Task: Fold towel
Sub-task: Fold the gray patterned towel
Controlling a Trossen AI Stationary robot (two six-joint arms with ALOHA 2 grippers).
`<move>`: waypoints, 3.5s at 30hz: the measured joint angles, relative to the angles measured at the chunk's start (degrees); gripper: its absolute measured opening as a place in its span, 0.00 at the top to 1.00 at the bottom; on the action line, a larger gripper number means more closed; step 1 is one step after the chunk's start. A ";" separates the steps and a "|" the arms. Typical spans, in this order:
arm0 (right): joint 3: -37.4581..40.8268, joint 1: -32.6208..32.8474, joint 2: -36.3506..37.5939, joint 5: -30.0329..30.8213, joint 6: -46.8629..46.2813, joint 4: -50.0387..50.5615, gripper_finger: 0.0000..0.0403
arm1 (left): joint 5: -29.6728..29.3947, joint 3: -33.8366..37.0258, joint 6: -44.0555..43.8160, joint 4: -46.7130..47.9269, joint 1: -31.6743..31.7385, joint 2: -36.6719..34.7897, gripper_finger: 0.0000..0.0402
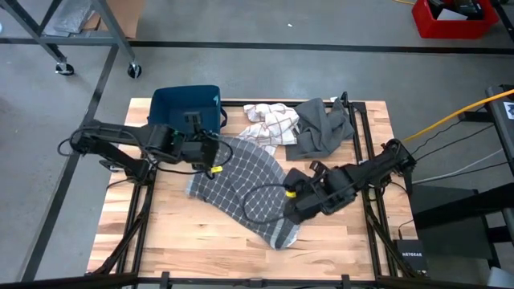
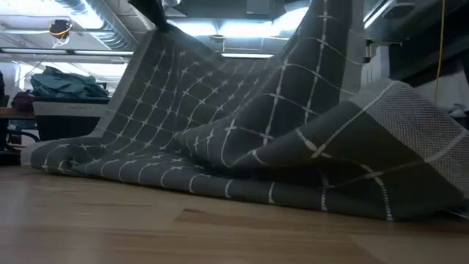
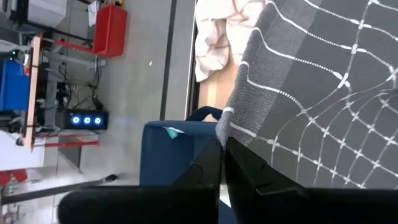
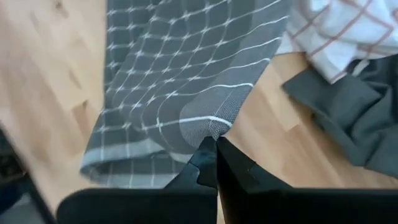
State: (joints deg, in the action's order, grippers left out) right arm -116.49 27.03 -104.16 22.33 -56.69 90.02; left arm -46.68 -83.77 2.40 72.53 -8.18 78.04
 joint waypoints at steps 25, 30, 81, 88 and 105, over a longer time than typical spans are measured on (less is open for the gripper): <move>19.50 -4.88 22.83 3.15 2.60 0.02 1.00 | 15.39 0.00 9.69 -8.75 11.23 -0.44 1.00; 27.76 -4.88 24.68 0.69 -0.39 -0.93 1.00 | 15.39 0.00 9.17 -8.72 11.78 -0.29 1.00; 46.86 12.74 8.01 -6.46 -21.39 -53.20 1.00 | 34.73 23.83 -1.72 -3.47 -6.51 -0.81 1.00; 46.86 12.69 5.64 -6.95 -21.48 -55.47 1.00 | 34.73 28.53 -2.00 -7.89 -6.84 -0.79 1.00; 46.86 12.69 4.13 -9.96 -21.48 -59.73 0.90 | 34.68 29.51 -3.97 -9.06 -6.75 -0.79 0.83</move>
State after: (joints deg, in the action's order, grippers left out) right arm -69.63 39.72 -100.03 12.37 -78.17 30.28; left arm -11.99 -54.26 -1.56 63.48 -14.94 77.25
